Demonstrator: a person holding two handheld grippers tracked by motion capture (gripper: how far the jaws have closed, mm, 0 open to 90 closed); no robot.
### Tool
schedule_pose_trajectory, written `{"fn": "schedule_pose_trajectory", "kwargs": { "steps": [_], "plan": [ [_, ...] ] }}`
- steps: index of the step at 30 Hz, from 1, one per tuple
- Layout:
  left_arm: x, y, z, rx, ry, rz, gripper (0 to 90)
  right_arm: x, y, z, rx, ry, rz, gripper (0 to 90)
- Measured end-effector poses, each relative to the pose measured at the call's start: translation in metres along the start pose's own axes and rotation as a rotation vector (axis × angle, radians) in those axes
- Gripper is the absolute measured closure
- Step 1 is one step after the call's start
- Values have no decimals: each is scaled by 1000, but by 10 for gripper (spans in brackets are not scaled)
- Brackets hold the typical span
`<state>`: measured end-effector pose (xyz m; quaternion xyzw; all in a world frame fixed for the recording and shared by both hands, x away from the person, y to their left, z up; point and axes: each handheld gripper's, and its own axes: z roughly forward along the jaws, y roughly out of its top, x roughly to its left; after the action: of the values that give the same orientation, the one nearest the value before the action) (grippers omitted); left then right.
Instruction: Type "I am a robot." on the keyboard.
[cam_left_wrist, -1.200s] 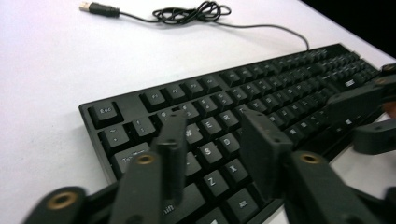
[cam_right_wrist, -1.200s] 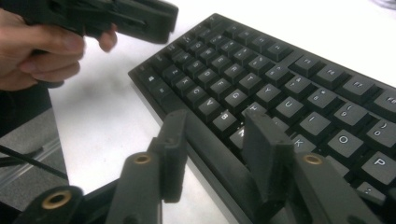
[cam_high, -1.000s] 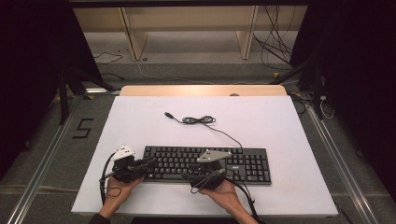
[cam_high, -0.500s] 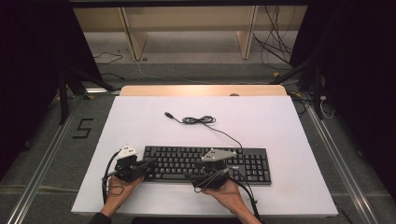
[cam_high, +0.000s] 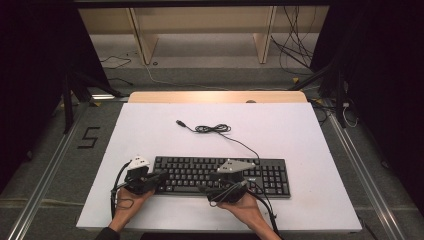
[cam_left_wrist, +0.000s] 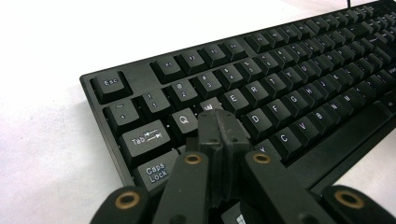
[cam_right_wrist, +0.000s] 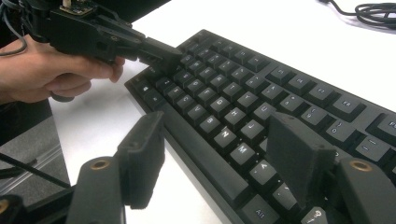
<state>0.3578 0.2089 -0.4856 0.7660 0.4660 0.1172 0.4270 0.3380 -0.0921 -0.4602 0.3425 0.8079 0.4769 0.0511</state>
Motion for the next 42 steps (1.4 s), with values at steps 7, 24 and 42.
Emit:
{"fn": "schedule_pose_trajectory", "kwargs": {
  "steps": [7,24,42],
  "plan": [
    [0,0,0,2,-1,-1,889,0,0,0,-1,-1,0,380],
    [2,0,1,15,-4,-11,889,0,0,0,-1,-3,-1,380],
    [-5,2,-13,-84,-65,-17,700,1,-1,3,3,-6,-5,384]
  ]
}}
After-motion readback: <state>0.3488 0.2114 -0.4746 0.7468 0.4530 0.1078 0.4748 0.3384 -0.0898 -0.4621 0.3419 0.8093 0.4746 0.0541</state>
